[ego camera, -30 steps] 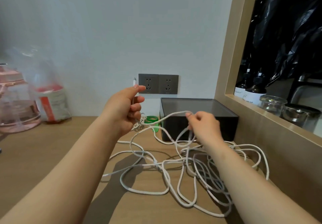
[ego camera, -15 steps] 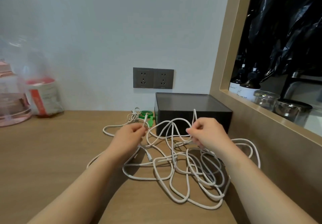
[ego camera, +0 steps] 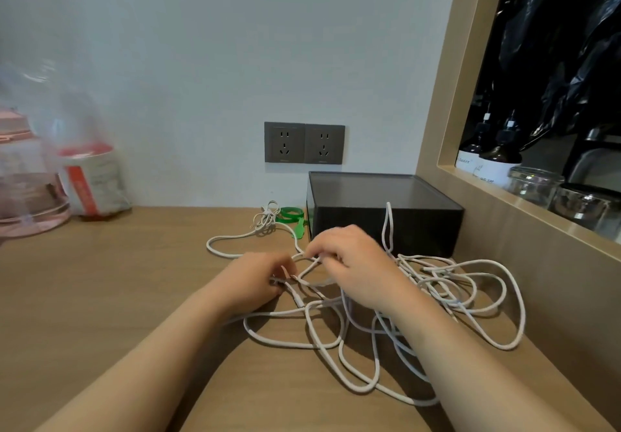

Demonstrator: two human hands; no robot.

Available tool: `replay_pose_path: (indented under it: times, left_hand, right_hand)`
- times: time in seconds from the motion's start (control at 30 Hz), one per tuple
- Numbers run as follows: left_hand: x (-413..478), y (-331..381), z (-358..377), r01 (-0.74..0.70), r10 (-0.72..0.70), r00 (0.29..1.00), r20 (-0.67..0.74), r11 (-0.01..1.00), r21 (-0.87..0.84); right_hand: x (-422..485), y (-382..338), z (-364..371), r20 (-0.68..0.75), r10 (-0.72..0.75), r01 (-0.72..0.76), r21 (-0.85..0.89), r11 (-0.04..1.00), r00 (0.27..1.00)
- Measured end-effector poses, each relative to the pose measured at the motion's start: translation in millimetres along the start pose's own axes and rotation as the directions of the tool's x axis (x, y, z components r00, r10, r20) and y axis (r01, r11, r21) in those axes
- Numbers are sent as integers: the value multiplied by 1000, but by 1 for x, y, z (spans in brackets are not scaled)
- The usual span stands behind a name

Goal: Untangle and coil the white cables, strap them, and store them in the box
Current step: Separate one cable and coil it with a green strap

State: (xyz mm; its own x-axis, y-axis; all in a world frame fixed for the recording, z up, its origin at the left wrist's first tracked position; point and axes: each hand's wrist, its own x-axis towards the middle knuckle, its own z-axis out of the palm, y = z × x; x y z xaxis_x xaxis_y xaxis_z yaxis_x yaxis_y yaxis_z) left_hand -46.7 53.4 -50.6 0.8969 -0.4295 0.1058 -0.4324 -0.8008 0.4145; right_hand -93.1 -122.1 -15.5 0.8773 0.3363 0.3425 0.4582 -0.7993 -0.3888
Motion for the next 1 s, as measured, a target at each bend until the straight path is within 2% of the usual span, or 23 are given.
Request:
replay_pose_path:
  times: [0.03, 0.1, 0.17, 0.2, 0.3, 0.4, 0.47, 0.5, 0.57, 0.63, 0.7, 0.77, 0.93, 1.0]
  left_hand:
    - [0, 0, -1, -9, 9, 1000, -14, 1000, 28]
    - [0, -1, -5, -18, 22, 998, -55, 997, 78]
    - [0, 0, -11, 6, -2, 993, -121, 1000, 26]
    - [1, 2, -15, 28, -38, 986, -165, 998, -61]
    - [6, 15, -27, 50, -191, 937, -293, 903, -427]
    - [17, 36, -39, 19, -318, 904, -285, 697, -716]
    - [23, 52, -51, -13, -379, 889, -256, 538, -843]
    - [25, 59, -58, -35, -400, 886, -233, 443, -896]
    - [30, 73, -75, -87, -404, 894, -192, 263, -961]
    - [37, 83, -90, -135, -398, 898, -189, 161, -978]
    - [43, 91, -102, -163, -401, 895, -194, 110, -981]
    - [46, 97, -109, -183, -404, 894, -195, 70, -981]
    - [47, 96, -115, -218, -418, 888, -191, -18, -976]
    - [46, 93, -114, -225, -432, 882, -186, -41, -973]
  right_hand:
    - [1, 1, 4, 95, 1, 1, -23, 1000, 996]
    - [3, 7, 6, 222, 80, -27, -233, 972, 972]
    - [2, 15, 4, 169, 208, -122, -415, 902, 964]
    - [1, 18, 3, 92, 254, -193, -424, 885, 963]
    - [1, 19, 2, -140, 277, -308, -317, 897, 951]
    - [5, 8, 2, -306, 224, -282, -159, 946, 925]
    - [10, 3, 1, -324, 231, -231, 39, 972, 917]
    - [13, -1, 0, -293, 265, -210, 207, 956, 919]
    - [15, -10, 0, -152, 310, -192, 516, 835, 939]
    - [16, -15, 2, 8, 255, -204, 626, 753, 967]
    - [15, -17, 6, 221, 154, -261, 633, 728, 963]
    - [14, -19, 7, 366, 60, -280, 585, 761, 929]
    - [6, -29, -4, 502, -98, -281, 623, 730, 859]
    - [4, -33, -7, 592, -106, -223, 456, 862, 799]
